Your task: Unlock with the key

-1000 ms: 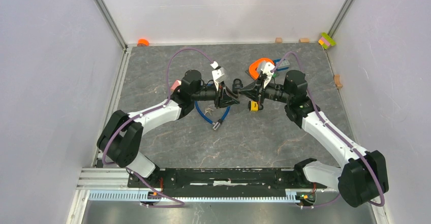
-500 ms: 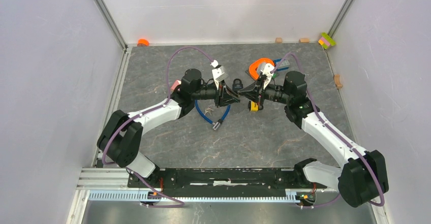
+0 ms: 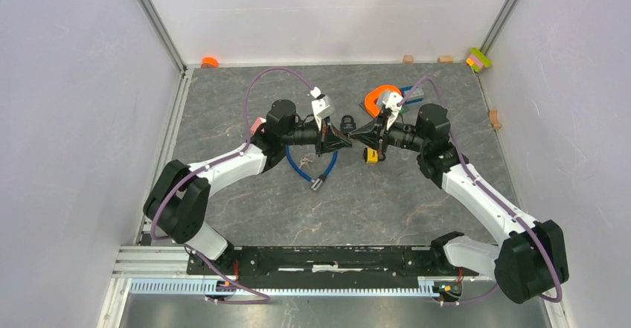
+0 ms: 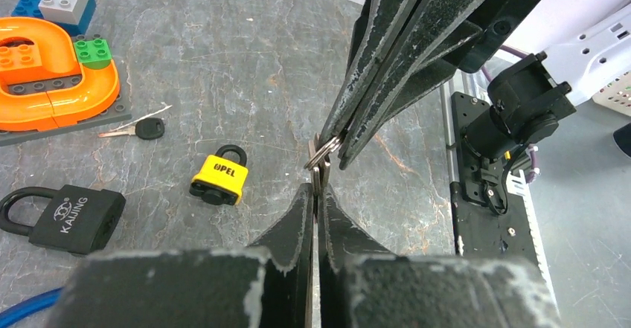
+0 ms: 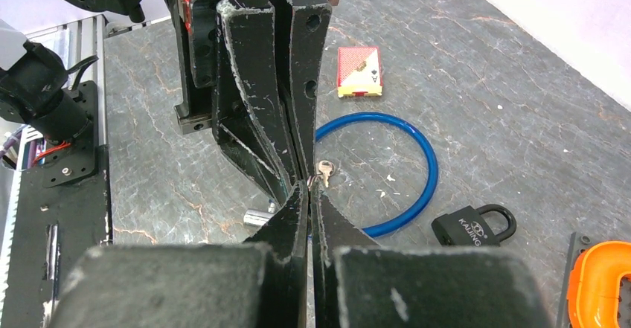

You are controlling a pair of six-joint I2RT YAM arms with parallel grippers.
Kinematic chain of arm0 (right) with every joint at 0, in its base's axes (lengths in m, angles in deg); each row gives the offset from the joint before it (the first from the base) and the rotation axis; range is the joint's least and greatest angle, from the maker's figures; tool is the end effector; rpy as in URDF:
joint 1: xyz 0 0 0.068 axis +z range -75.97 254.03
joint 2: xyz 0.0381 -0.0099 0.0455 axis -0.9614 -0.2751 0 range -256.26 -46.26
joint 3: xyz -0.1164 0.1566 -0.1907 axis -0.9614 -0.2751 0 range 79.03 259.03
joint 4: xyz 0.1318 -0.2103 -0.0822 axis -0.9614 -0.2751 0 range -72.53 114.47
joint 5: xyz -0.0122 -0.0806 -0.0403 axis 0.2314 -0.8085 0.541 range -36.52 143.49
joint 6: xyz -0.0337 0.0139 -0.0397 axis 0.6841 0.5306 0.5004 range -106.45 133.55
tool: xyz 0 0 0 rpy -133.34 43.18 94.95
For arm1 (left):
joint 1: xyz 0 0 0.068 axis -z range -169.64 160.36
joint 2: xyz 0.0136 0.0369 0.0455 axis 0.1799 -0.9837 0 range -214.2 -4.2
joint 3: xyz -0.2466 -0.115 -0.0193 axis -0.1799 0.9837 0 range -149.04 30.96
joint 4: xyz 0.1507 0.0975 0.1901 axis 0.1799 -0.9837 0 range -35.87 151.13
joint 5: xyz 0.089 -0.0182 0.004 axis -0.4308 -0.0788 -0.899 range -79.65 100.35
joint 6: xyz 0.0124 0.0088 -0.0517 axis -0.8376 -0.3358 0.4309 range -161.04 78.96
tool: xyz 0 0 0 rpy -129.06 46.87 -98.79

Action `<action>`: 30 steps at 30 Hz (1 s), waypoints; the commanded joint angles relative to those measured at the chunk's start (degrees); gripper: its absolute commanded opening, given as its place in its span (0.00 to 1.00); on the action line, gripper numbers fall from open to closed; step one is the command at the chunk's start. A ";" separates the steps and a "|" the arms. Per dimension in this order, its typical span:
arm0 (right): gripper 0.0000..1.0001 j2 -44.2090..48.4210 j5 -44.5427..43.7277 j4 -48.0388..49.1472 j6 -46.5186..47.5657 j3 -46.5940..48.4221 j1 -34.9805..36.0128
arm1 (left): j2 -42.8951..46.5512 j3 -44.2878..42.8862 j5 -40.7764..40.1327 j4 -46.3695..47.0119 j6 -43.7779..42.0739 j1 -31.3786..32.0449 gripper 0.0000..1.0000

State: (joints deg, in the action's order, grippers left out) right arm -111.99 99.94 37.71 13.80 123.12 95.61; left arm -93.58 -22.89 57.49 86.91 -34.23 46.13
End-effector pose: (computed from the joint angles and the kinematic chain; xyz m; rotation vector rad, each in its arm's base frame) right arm 0.2312 0.1192 0.3052 -0.9167 1.5111 0.9637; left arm 0.2673 -0.2247 0.2673 1.0553 1.5258 -1.2406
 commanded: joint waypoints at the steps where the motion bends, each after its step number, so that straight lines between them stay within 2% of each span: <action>1: 0.00 0.49 0.18 2.41 -1.74 -0.57 -0.59 | 0.45 -0.93 2.43 1.81 -0.87 0.29 0.02; 5: 0.02 0.86 -0.69 1.70 -1.12 -1.01 -1.09 | 1.18 0.03 4.28 2.88 0.13 0.18 0.02; 8: 0.08 1.29 -1.75 -0.27 1.35 -1.12 -1.45 | 2.29 0.09 5.32 0.33 -2.48 0.18 0.02; 10: 0.15 1.55 -2.15 -1.96 3.74 -1.12 -1.56 | 3.30 -0.44 5.30 -3.18 -5.39 0.18 0.02; 14: 0.37 2.48 -1.03 -4.80 9.13 -1.29 -1.54 | 5.27 -1.52 3.92 -9.92 -10.21 0.18 0.02; 17: 0.45 2.51 1.12 -6.03 11.37 -1.56 -1.59 | 6.54 -0.99 3.36 -11.30 -11.58 0.18 0.02; 18: 0.52 2.08 2.13 -6.35 11.68 -1.55 -1.55 | 6.68 -0.79 3.23 -11.28 -11.56 0.18 0.02; 21: 0.62 0.53 6.74 -6.82 11.99 -1.68 -1.56 | 6.79 -0.65 2.97 -11.30 -11.17 0.23 0.02; 24: 0.67 -0.57 9.81 -6.17 11.75 -1.74 -1.46 | 6.51 -0.81 2.83 -11.28 -10.87 0.40 0.02; 30: 0.63 -0.89 12.90 -5.19 11.31 -1.73 -1.28 | 6.17 -0.68 1.65 -11.37 -11.20 0.79 0.02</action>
State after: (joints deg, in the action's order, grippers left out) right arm -113.04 108.86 31.63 24.47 121.31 94.08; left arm -88.33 -22.71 59.89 74.82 -42.66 46.37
